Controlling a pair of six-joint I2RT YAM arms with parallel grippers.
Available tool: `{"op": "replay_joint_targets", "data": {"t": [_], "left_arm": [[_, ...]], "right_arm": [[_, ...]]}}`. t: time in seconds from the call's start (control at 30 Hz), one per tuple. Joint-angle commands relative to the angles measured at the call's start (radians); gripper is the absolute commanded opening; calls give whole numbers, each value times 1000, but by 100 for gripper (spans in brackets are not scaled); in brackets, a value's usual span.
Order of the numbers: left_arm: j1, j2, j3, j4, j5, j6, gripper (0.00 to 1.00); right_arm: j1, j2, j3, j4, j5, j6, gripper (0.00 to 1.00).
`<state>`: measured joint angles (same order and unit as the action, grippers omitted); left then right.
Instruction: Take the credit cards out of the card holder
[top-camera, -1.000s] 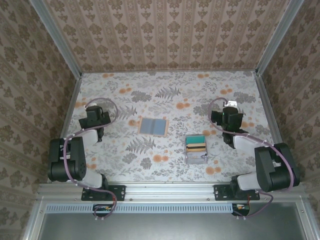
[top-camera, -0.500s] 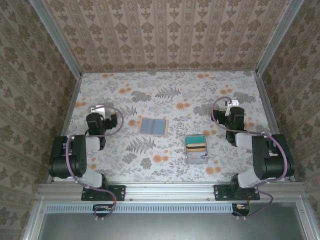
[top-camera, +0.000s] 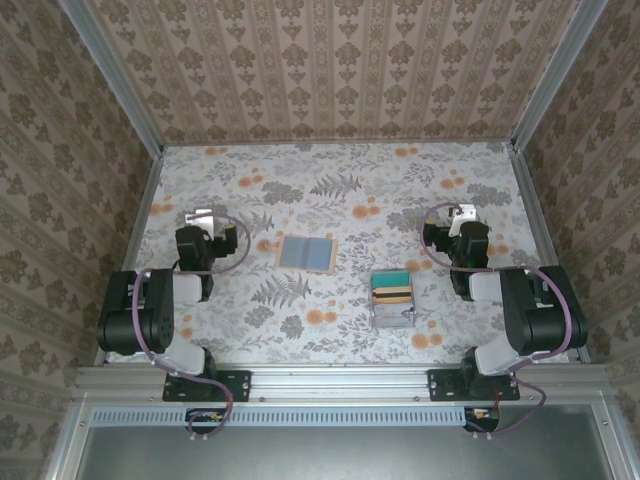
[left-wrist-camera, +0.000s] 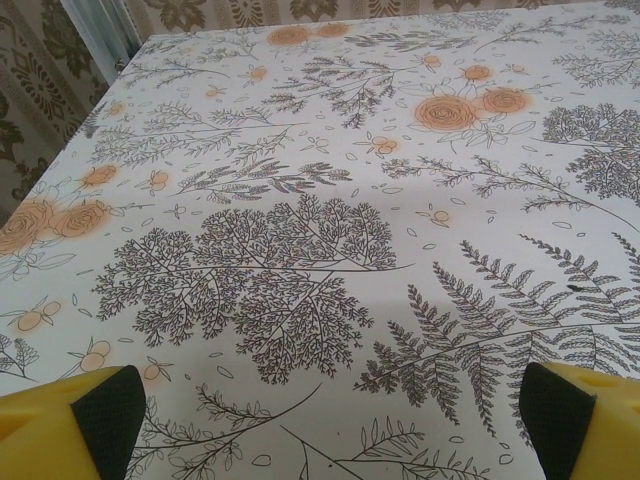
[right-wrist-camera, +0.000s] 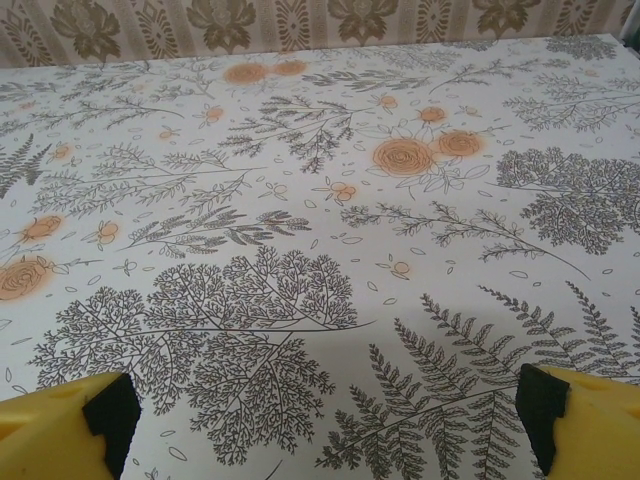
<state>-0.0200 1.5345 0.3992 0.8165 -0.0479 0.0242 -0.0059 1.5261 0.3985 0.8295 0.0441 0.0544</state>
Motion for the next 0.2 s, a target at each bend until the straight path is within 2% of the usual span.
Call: {"op": "replay_joint_targets", "data": {"t": [0.0,0.17], "left_arm": [[-5,0,8,30,8,26,100],[-6,0,7,32,10,26,100]], "right_arm": [[6,2,2,35,-3,-10,100],[7,2,5,33,-4,-11,100]]}}
